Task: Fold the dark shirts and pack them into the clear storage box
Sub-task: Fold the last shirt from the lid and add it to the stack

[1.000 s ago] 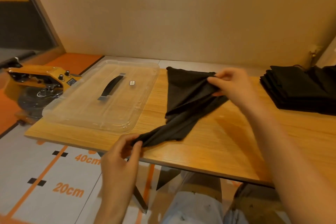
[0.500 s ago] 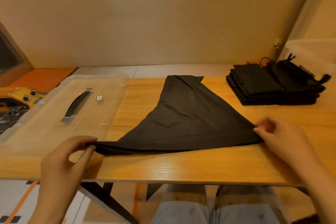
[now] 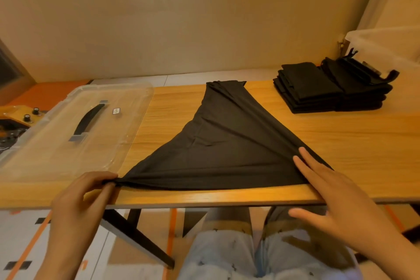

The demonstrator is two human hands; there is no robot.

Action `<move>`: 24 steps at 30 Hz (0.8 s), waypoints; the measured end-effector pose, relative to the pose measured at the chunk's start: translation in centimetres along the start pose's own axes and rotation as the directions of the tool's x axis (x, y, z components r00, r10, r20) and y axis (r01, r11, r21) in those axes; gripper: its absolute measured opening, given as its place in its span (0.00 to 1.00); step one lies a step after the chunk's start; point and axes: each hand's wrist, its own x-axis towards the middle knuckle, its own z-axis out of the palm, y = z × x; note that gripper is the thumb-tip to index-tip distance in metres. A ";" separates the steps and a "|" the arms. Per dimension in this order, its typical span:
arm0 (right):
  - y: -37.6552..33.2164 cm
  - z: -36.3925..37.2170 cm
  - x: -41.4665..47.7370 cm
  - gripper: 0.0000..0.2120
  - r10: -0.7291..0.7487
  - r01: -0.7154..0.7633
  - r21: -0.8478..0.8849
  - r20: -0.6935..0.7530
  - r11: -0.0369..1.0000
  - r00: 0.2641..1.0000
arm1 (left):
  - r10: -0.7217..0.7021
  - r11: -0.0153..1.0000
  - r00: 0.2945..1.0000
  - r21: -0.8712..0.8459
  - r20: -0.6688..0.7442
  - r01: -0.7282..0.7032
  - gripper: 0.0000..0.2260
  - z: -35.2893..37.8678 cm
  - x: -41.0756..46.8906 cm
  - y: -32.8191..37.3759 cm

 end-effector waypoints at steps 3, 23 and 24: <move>1.3 1.5 -1.7 0.35 0.008 0.012 0.072 -0.277 0.997 0.961 | -0.015 0.999 1.000 -0.044 0.016 0.016 0.19 0.2 -0.7 -0.1; 5.0 3.1 -3.5 0.19 -0.207 0.290 0.051 -0.582 0.956 0.786 | -0.047 0.998 0.998 -0.044 -0.042 0.045 0.10 -0.1 -2.0 0.2; 5.2 3.2 -3.7 0.19 -0.219 0.297 0.046 -0.569 0.954 0.793 | -0.045 0.998 0.998 -0.045 -0.041 0.043 0.10 0.0 -2.1 0.1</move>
